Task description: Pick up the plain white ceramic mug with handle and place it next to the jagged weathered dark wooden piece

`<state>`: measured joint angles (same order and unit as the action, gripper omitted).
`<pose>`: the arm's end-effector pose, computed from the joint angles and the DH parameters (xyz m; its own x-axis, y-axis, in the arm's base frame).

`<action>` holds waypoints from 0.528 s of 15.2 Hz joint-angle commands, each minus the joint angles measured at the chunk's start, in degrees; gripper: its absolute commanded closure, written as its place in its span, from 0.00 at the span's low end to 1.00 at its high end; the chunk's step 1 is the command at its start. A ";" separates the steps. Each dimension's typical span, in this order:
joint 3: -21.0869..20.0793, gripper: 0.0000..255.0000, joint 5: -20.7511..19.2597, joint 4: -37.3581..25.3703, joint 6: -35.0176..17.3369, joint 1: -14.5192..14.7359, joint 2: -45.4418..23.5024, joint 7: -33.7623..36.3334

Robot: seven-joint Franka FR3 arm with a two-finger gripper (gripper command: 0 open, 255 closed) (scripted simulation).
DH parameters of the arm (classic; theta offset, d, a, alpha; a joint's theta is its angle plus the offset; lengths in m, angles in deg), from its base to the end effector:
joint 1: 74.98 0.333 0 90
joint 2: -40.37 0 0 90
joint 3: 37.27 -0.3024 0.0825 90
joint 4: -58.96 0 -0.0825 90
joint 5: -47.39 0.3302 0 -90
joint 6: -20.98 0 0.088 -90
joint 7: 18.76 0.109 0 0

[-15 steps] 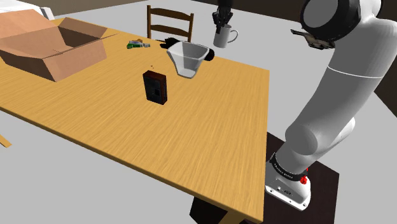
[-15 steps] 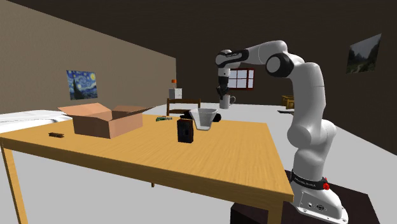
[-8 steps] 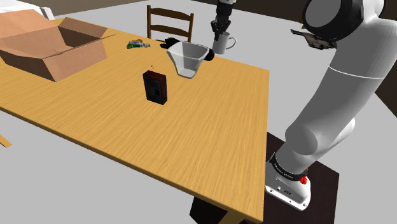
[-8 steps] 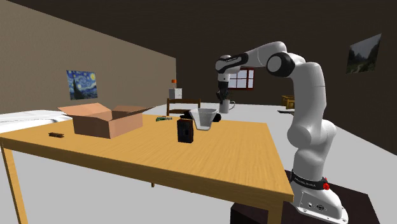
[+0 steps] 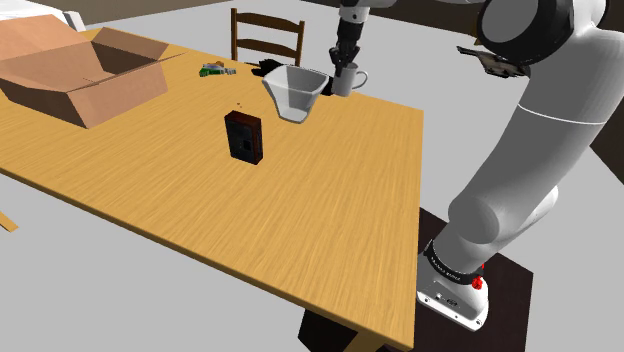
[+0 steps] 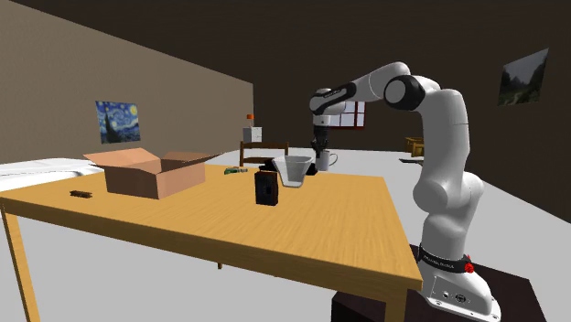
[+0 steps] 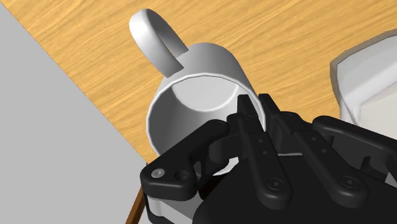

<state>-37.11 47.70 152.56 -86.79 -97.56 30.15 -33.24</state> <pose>0.5264 -0.2200 0.5145 0.9872 -0.1443 0.0679 -0.1455 -0.9893 0.0126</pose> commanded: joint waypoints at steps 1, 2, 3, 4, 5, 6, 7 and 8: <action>0.05 1.00 0.02 1.27 -1.50 -0.08 -0.18 -0.13; 0.05 1.00 0.02 1.96 -2.25 -0.08 -0.25 -0.13; 0.05 1.00 0.03 2.63 -2.99 -0.07 -0.32 -0.14; 0.05 1.00 0.03 3.29 -3.73 -0.07 -0.41 -0.14; 0.05 1.00 0.03 3.93 -4.47 -0.07 -0.50 -0.14; 0.05 1.00 0.03 4.55 -5.21 -0.07 -0.61 -0.15; 0.05 1.00 0.03 5.16 -5.94 -0.07 -0.74 -0.15; 0.05 1.00 0.03 5.33 -6.13 -0.07 -0.76 -0.15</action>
<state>-37.04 47.74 157.44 -92.45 -97.66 29.36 -33.45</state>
